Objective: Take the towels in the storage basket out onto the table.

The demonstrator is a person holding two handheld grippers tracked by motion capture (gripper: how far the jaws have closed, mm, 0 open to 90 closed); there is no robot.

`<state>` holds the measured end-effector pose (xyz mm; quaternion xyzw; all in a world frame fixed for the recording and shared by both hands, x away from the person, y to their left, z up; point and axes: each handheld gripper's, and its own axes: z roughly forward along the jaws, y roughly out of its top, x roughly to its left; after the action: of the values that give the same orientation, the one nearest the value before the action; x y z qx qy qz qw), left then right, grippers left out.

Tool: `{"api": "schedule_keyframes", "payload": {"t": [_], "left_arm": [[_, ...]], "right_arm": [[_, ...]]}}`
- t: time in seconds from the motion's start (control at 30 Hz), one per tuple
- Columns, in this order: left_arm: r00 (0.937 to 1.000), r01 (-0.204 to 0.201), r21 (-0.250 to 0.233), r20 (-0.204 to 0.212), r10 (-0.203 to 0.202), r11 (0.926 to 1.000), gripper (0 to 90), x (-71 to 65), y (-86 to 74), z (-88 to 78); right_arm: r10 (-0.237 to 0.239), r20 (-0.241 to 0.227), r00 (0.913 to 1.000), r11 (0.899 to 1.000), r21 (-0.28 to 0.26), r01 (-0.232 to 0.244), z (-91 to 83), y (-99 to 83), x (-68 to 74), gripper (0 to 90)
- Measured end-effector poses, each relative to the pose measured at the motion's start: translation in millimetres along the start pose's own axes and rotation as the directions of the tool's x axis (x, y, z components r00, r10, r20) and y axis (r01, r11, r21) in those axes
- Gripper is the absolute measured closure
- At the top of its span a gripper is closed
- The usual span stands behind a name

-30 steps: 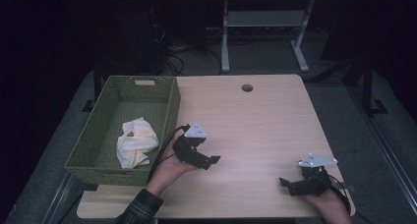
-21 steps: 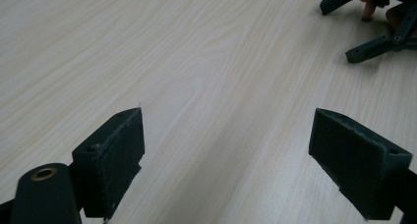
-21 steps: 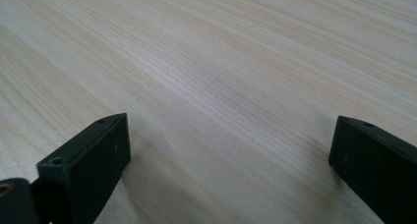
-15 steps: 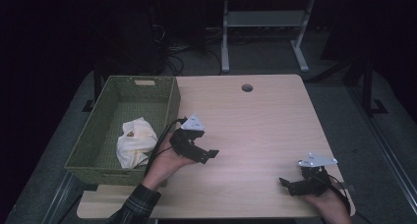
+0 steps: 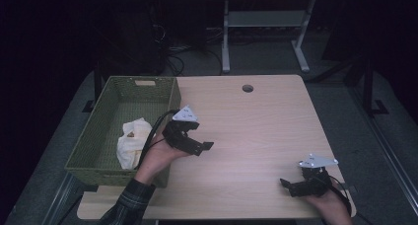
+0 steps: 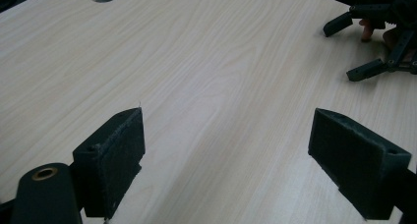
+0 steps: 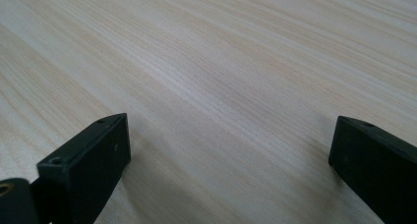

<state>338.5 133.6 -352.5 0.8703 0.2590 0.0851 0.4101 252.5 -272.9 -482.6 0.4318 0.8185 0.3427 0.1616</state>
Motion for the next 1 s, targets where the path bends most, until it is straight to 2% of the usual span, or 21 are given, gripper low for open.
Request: {"api": "schedule_keyframes", "payload": {"t": [0.37,1.0], "left_arm": [[0.9998,-0.015,0.005,-0.013,0.015,0.9999,13.3,15.6,2.1,-10.6],[0.9978,0.015,-0.017,-0.065,-0.016,0.9997,13.8,40.1,-10.0,-39.1]], "right_arm": [[0.001,0.000,1.0000,1.000,0.000,-0.001,0.0,0.0,0.0,1.7],[-0.002,0.000,1.0000,1.000,-0.002,0.002,0.1,0.1,-0.2,1.7]]}}
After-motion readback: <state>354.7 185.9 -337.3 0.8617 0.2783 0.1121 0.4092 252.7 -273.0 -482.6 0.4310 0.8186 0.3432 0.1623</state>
